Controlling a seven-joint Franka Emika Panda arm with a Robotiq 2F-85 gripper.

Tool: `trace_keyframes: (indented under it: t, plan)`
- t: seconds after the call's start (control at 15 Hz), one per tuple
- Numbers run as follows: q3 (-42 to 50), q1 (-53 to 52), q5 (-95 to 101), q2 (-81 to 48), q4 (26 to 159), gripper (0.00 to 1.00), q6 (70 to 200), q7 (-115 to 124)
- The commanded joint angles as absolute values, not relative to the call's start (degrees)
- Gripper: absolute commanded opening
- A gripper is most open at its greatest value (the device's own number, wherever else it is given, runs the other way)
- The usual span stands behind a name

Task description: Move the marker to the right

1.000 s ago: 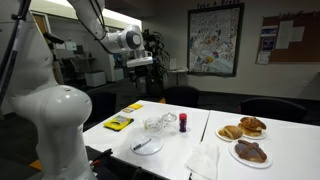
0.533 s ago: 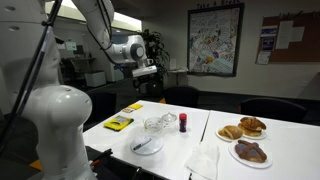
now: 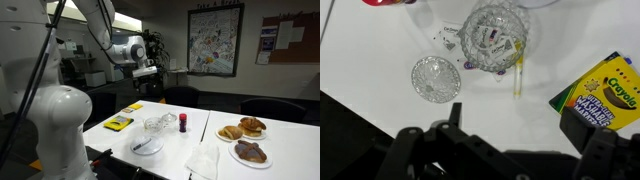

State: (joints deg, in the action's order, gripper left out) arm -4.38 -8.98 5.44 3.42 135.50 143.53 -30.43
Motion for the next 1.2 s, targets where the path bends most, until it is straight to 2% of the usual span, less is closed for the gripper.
trace_keyframes:
  t: [0.0, 0.47, 0.67, 1.13]
  plan:
    - [-4.06, -7.97, 3.98, 2.75, 136.25, 1.0, 146.3, -33.86]
    - [-5.62, -7.61, -17.13, -7.09, 133.18, 1.0, 156.74, -58.67]
    - [-9.56, -5.22, -26.8, -12.94, 128.9, 1.0, 154.86, -70.44]
    - [-12.34, -5.22, -14.35, -26.42, 119.93, 1.0, 150.44, -65.16]
